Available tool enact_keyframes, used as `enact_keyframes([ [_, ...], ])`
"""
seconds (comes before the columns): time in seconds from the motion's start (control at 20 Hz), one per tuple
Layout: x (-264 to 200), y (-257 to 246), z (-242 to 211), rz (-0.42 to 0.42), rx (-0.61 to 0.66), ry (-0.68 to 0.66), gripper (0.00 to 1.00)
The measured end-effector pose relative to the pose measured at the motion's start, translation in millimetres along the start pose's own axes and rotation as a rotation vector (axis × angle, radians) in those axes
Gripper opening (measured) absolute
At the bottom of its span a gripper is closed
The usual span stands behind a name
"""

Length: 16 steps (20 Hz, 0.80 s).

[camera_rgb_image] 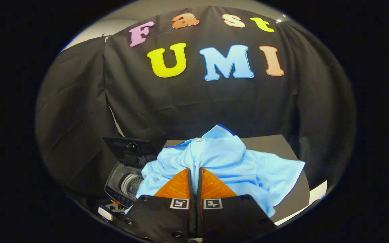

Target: Put the clothes into the washing machine and then close the washing machine lid.

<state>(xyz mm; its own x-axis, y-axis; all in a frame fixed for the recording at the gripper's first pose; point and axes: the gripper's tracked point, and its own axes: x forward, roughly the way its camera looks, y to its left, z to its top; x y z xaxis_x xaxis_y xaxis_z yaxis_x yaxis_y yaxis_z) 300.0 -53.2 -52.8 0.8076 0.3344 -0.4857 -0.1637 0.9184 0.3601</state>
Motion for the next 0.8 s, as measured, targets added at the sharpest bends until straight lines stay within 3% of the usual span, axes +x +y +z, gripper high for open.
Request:
enact_keyframes([
  [0.3, -11.7, 84.7, 39.1, 0.141, -0.012, -0.066, 0.01],
  [0.8, 22.6, 233.8, 33.9, 0.325, -0.068, -0.028, 0.02],
])
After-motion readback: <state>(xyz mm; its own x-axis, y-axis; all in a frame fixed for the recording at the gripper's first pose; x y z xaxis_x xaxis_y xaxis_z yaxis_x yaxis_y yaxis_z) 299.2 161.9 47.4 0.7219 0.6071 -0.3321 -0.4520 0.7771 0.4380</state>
